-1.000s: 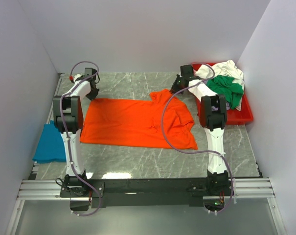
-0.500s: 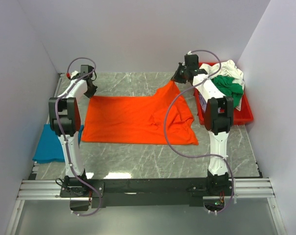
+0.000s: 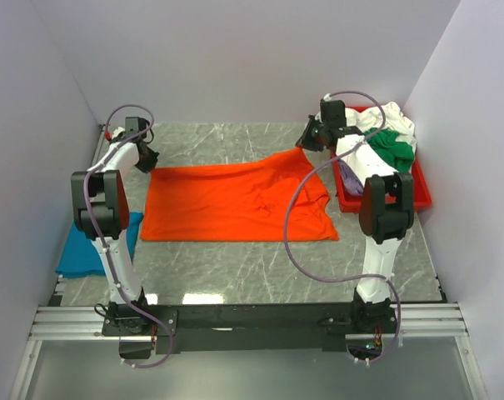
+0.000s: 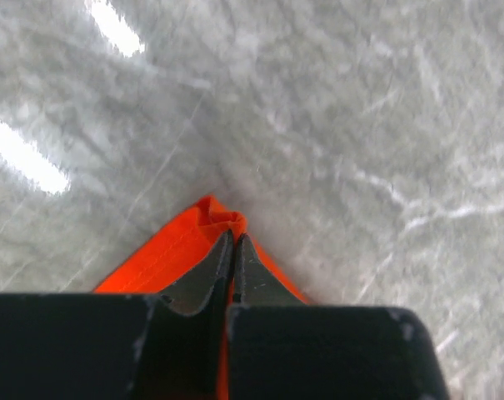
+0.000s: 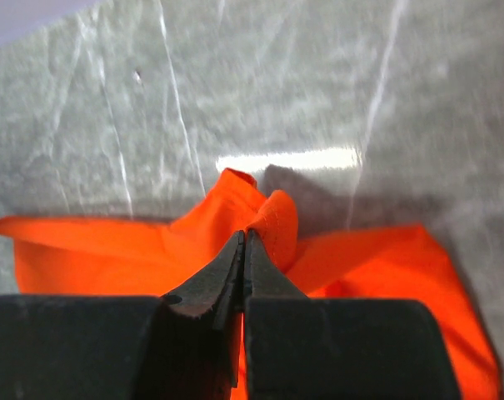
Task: Fold and stack the t-shirts
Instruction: Fold the tshirt
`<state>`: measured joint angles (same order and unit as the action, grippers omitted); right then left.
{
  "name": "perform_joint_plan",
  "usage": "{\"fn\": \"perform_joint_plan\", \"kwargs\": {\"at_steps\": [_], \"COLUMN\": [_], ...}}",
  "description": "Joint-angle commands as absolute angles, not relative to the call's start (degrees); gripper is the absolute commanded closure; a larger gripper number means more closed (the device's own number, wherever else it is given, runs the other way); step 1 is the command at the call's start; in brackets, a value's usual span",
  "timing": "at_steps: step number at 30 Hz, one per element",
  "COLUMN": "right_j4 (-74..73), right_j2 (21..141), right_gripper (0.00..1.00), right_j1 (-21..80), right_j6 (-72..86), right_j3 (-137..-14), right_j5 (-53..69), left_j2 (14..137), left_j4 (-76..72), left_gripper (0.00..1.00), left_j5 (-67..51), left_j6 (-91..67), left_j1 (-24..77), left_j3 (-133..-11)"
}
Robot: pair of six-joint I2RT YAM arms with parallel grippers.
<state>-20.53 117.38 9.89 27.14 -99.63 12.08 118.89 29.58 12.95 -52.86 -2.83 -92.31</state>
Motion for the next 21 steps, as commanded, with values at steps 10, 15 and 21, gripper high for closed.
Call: {"fn": "perform_joint_plan", "kwargs": {"at_steps": [10,15,21], "right_j4": [-14.86,-12.75,-11.61], "right_j2": [97.23,91.68,86.75], "right_gripper": [0.99,0.99,1.00], "right_j1": [13.70,15.56,15.56], "right_j6": [29.97,31.02,32.69], "right_j3": [-78.24,-69.02,-61.62], "right_j5": [6.95,3.52,0.09], "left_j2": [103.55,98.27,93.87], "left_j4": [19.87,16.70,13.80], "left_gripper": [0.99,0.99,0.99], "left_j5": [5.54,4.83,4.83], "left_j6": [-53.43,-55.54,-57.39], "left_j1": [-3.43,-3.52,-3.60], "left_j3": [-77.44,-69.89,-63.03]}}
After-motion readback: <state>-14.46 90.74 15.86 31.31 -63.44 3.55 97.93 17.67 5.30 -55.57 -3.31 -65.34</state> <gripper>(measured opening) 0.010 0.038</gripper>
